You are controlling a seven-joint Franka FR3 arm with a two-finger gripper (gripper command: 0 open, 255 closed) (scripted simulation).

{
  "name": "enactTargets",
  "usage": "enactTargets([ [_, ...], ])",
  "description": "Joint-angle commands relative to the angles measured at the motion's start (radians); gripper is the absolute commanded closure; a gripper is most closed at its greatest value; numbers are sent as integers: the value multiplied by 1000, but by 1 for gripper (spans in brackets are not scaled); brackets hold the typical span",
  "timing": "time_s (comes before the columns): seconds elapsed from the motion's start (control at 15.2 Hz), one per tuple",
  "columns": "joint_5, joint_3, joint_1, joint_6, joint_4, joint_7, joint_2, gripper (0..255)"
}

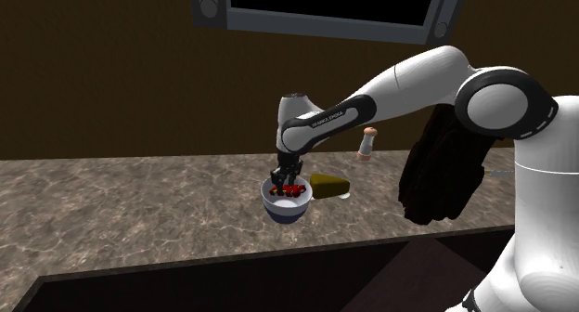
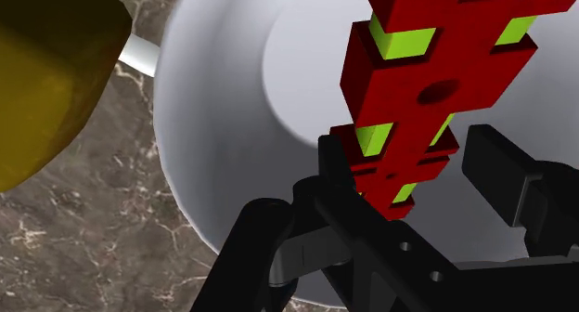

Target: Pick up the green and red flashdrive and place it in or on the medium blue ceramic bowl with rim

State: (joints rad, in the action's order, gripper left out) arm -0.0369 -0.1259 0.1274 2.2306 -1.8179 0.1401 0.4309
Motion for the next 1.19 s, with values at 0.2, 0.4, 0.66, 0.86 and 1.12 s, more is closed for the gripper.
enactTargets([
  [0.2, -1, 1, -1, 3, 2, 0, 1, 0],
  [0.4, -1, 1, -1, 3, 2, 0, 1, 0],
  [0.66, 4, -1, -4, -52, 23, -4, -33, 0],
  [0.86, 9, -3, -5, -102, 47, -6, -60, 0],
  [1.12, 9, -3, -5, -102, 47, -6, -60, 0],
])
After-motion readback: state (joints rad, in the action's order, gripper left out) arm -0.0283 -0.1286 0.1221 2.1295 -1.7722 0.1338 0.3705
